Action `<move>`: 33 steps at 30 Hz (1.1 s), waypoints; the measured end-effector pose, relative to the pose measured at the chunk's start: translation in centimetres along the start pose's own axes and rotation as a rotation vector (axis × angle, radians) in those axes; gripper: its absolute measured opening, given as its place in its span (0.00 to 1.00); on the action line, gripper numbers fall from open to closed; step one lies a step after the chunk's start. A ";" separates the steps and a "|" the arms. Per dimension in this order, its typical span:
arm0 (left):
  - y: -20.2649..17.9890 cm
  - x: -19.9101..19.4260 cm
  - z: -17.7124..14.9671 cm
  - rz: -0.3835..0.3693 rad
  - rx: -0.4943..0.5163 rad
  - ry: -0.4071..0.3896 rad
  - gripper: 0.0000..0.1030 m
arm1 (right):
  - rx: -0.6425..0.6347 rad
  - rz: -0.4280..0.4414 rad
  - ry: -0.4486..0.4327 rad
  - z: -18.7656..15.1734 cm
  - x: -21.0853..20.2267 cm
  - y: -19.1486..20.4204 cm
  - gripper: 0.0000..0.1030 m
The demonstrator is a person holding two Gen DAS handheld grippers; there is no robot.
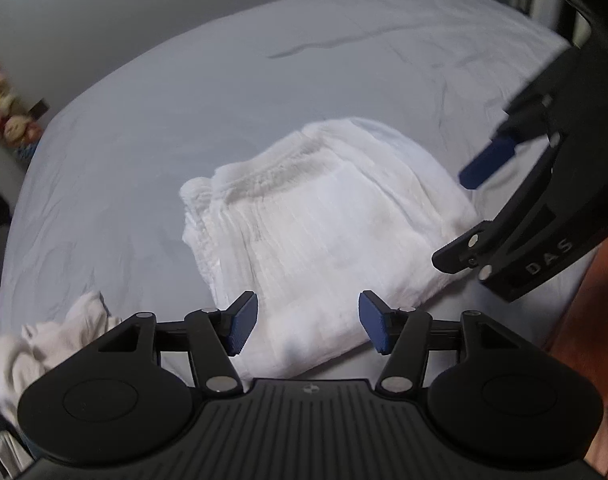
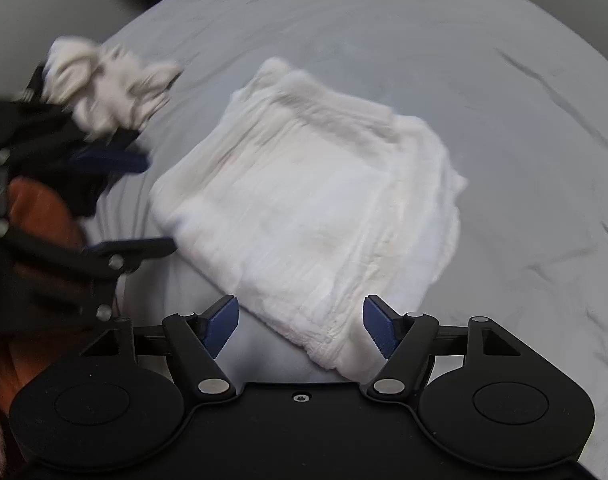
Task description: Fold clothes
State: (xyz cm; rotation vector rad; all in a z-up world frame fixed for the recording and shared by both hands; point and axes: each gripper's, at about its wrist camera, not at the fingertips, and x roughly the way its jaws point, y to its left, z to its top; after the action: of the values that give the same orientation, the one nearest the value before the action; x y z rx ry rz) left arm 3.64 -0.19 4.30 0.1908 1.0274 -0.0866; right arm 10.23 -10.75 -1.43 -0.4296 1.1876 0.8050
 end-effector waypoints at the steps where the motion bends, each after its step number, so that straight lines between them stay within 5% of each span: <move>1: 0.1 0.0 0.1 0.000 -0.014 -0.007 0.56 | 0.018 -0.019 -0.020 0.0 -0.6 0.0 0.66; 5: 0.0 -0.7 -0.1 0.011 -0.111 -0.068 0.64 | 0.124 -0.057 -0.103 -0.8 -3.5 0.1 0.74; 13: -0.6 -1.1 -1.7 0.021 -0.206 -0.114 0.73 | 0.292 0.009 -0.240 -3.4 -5.8 -0.6 0.87; 24: -0.9 -0.3 -3.3 0.079 -0.275 -0.217 0.88 | 0.477 -0.053 -0.364 -5.8 -6.5 -0.1 0.87; 26: -0.6 -0.2 -3.5 0.078 -0.285 -0.224 1.00 | 0.501 -0.074 -0.382 -6.1 -6.7 0.0 0.87; 33: -0.2 0.5 -4.2 0.122 -0.303 -0.217 1.00 | 0.547 -0.151 -0.422 -7.2 -6.8 0.4 0.88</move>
State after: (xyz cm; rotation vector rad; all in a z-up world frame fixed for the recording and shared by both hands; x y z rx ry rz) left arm 0.34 0.49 1.73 -0.0321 0.7988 0.1561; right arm 4.24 -17.56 2.48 0.1020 0.9149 0.3856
